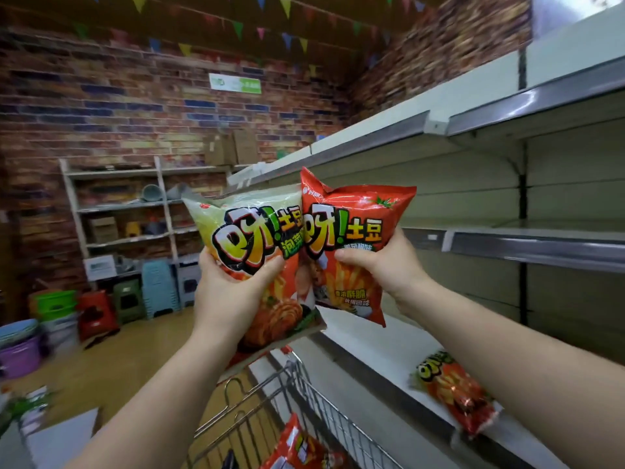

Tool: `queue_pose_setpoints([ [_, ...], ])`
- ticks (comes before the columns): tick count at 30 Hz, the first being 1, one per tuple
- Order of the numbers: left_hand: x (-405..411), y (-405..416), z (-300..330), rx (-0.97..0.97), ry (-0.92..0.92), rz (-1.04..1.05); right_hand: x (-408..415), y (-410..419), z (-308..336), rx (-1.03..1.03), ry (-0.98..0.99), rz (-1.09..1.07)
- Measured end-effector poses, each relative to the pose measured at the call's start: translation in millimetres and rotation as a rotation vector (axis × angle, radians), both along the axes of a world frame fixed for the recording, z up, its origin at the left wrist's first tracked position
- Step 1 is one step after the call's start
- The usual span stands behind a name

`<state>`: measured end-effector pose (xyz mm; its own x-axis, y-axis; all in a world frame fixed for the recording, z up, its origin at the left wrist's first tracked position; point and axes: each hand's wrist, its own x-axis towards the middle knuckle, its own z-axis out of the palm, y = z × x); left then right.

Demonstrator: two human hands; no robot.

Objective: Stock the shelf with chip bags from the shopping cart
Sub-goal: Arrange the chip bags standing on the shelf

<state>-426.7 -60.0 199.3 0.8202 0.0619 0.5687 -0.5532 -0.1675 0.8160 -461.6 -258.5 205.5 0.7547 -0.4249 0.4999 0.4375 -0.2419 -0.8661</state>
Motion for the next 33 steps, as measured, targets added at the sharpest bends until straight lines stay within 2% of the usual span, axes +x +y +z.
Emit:
queue_pose_setpoints([
  [10,-68.7,-90.3,28.3,0.037,-0.022,-0.286,-143.8,-67.5,32.2,-0.041,-0.009,-0.263],
  [22,-237.5,-208.3,38.4,0.009,-0.016,-0.645,-372.7,-134.6,45.0,-0.076,0.001,-0.518],
  [33,-371.0,-294.3,44.6,0.022,-0.003,-1.032,-541.3,-144.0,39.8,0.031,-0.063,-0.934],
])
